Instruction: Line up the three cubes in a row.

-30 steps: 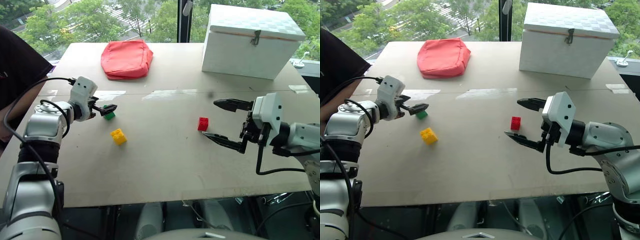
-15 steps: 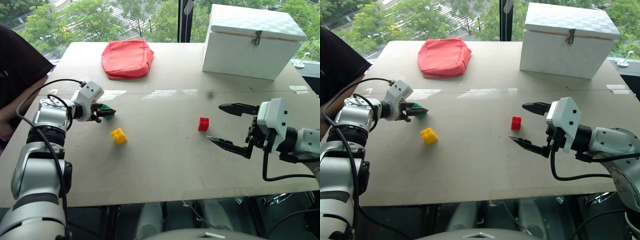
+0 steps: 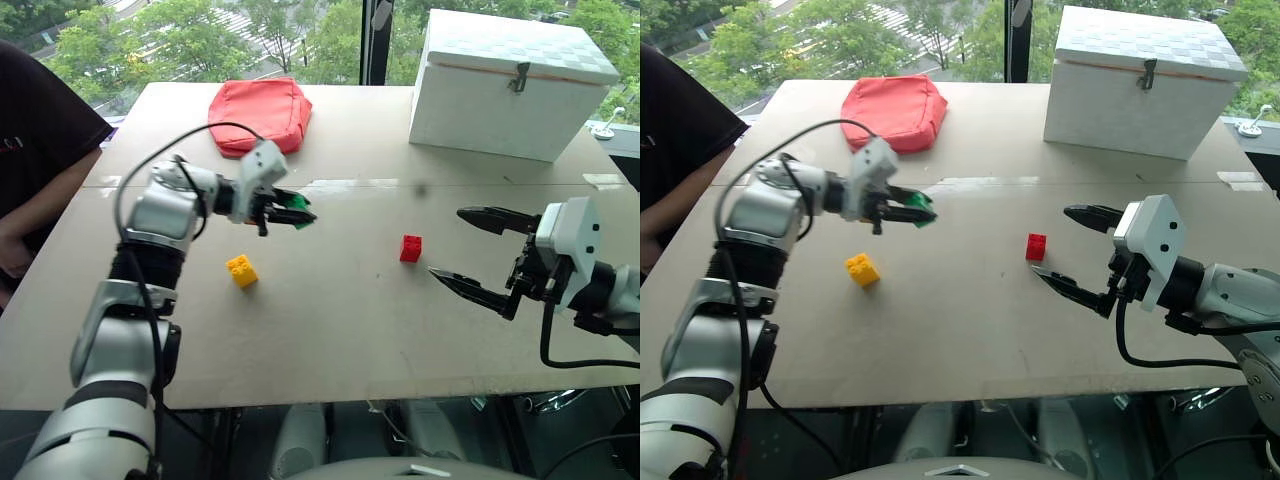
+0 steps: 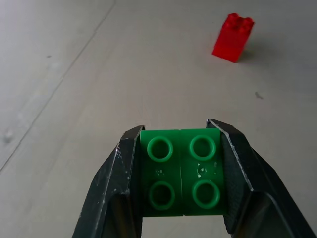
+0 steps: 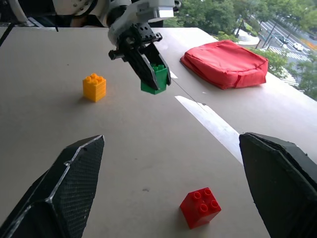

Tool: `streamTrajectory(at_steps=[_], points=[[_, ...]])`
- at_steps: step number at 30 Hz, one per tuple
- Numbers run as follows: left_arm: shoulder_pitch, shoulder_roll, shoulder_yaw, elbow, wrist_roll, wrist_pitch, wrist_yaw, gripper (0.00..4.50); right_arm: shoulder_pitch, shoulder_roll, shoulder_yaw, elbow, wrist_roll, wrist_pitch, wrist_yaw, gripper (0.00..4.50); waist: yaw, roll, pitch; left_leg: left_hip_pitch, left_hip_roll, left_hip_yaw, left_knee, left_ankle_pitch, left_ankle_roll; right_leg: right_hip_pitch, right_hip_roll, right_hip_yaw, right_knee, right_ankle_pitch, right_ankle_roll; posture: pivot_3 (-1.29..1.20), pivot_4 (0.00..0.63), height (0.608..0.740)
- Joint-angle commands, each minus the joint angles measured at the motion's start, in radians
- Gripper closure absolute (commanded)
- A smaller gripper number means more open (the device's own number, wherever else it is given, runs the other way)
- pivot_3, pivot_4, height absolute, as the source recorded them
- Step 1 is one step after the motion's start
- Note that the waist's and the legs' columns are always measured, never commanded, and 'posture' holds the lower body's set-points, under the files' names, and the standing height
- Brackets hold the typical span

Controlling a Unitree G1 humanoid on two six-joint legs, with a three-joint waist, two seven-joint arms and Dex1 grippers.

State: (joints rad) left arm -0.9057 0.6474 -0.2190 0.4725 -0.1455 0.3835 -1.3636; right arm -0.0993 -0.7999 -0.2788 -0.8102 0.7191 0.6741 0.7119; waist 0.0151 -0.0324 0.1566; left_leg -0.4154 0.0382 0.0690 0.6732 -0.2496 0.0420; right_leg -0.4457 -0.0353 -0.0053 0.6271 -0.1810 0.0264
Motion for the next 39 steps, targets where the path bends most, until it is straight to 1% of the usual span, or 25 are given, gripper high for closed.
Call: streamTrajectory(at_steps=[1,4,6,8,11,16,25,39], points=[[-0.067,-0.055,-0.049,0.020,0.031,-0.038,-0.028,3.19,0.057,-0.027,-0.078,-0.044,0.016,-0.024,0.017,0.00,-0.002,0.000,0.000,0.000,0.000,0.000,0.000,0.000,0.000,0.000,0.000,0.000,0.000,0.000,0.000,0.00,0.150,0.740],[-0.107,-0.118,-0.091,0.120,0.070,-0.120,-0.034,3.19,0.124,-0.035,-0.119,-0.052,0.017,-0.035,0.030,0.00,-0.004,0.000,0.000,0.001,0.001,-0.001,0.000,0.000,0.000,0.000,0.002,0.000,0.001,0.000,0.000,0.00,0.150,0.740],[-0.128,-0.141,-0.111,0.181,0.099,-0.191,-0.039,3.19,0.158,-0.036,-0.139,-0.059,0.016,-0.039,0.033,0.00,-0.003,0.000,0.000,0.001,0.001,-0.001,0.000,0.000,0.000,0.000,0.002,0.000,0.001,0.000,0.000,0.00,0.150,0.740],[-0.153,-0.163,-0.115,0.237,0.110,-0.225,-0.050,3.19,0.185,-0.037,-0.156,-0.069,0.020,-0.043,0.031,0.00,-0.004,0.000,0.000,0.001,0.001,-0.001,0.000,0.000,0.000,0.000,0.002,0.001,0.001,0.000,0.001,0.00,0.150,0.740],[-0.183,-0.180,-0.119,0.310,0.136,-0.285,-0.065,3.19,0.214,-0.037,-0.175,-0.084,0.030,-0.045,0.027,0.00,-0.003,0.000,0.000,0.000,0.001,-0.001,0.000,0.000,0.000,0.000,0.002,0.001,0.000,0.000,0.001,0.00,0.150,0.740],[-0.210,-0.195,-0.132,0.381,0.177,-0.366,-0.104,3.19,0.263,-0.041,-0.195,-0.082,0.017,-0.055,0.038,0.00,-0.001,0.000,0.000,0.000,0.000,-0.001,0.001,0.000,0.000,0.000,0.002,0.001,0.000,0.000,0.001,0.00,0.150,0.740],[-0.223,-0.228,-0.146,0.394,0.230,-0.381,-0.110,3.19,0.340,-0.045,-0.236,-0.073,0.014,-0.078,0.069,0.00,-0.001,0.000,0.000,0.000,0.000,-0.001,0.001,0.000,0.000,0.000,0.002,0.001,0.000,0.000,0.001,0.00,0.150,0.740],[-0.227,-0.244,-0.144,0.431,0.284,-0.420,-0.097,3.19,0.338,-0.043,-0.214,-0.081,0.017,-0.080,0.049,0.00,-0.001,0.000,0.000,0.000,0.000,-0.001,0.001,0.000,0.000,0.000,0.002,0.001,0.000,0.000,0.001,0.00,0.150,0.740]])
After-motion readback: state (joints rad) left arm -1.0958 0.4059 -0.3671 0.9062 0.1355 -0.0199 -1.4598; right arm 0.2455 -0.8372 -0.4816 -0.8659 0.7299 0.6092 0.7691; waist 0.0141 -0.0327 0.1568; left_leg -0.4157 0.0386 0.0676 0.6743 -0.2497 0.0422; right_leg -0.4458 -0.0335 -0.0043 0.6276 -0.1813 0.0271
